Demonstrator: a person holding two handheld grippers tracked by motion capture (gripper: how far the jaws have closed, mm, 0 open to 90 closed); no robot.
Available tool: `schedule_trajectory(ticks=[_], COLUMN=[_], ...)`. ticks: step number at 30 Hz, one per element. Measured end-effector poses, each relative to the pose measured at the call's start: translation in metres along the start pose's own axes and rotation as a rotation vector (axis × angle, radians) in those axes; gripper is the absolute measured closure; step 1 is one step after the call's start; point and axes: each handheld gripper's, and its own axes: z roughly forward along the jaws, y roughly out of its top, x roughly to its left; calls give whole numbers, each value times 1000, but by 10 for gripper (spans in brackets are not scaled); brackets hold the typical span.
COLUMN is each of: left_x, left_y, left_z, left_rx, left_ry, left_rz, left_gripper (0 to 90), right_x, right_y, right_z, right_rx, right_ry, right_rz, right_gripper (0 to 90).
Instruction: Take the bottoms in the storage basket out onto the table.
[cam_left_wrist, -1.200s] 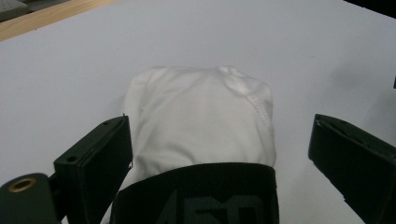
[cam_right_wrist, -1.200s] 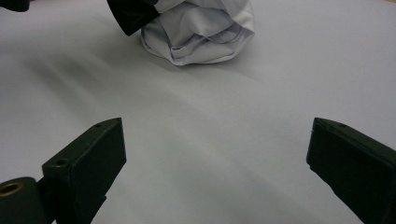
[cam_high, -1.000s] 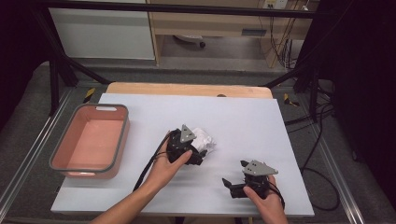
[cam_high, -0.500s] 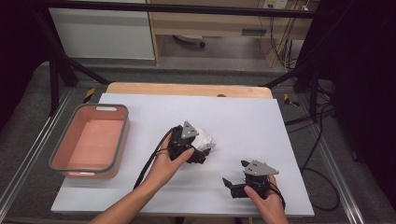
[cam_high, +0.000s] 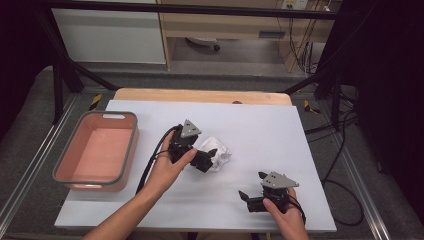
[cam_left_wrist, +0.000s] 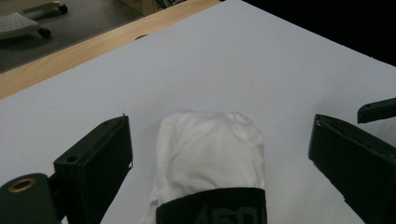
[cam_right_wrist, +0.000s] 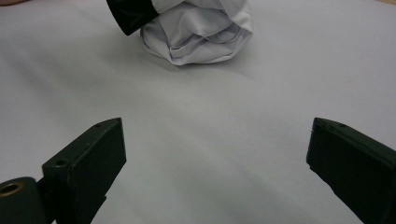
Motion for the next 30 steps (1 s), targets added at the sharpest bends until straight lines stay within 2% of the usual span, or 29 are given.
schedule_trajectory(ticks=[3, 8, 14, 19, 30], left_x=[10, 27, 46, 55, 80], left_y=[3, 8, 10, 9, 4], left_z=[-7, -22, -40, -50, -79], left_rx=[-31, -62, -71, -66, -98], left_ry=[-2, 32, 72, 115, 161], left_rz=[-22, -53, -58, -48, -85], left_gripper=[63, 63, 63, 63, 58], right_x=[0, 0, 0, 0, 0], right_y=[0, 0, 0, 0, 0], right_z=[0, 0, 0, 0, 0], right_rx=[0, -1, -3, -5, -4], right_ry=[-1, 0, 2, 1, 2], right_rz=[3, 3, 5, 3, 3], right_gripper=[48, 49, 48, 48, 49])
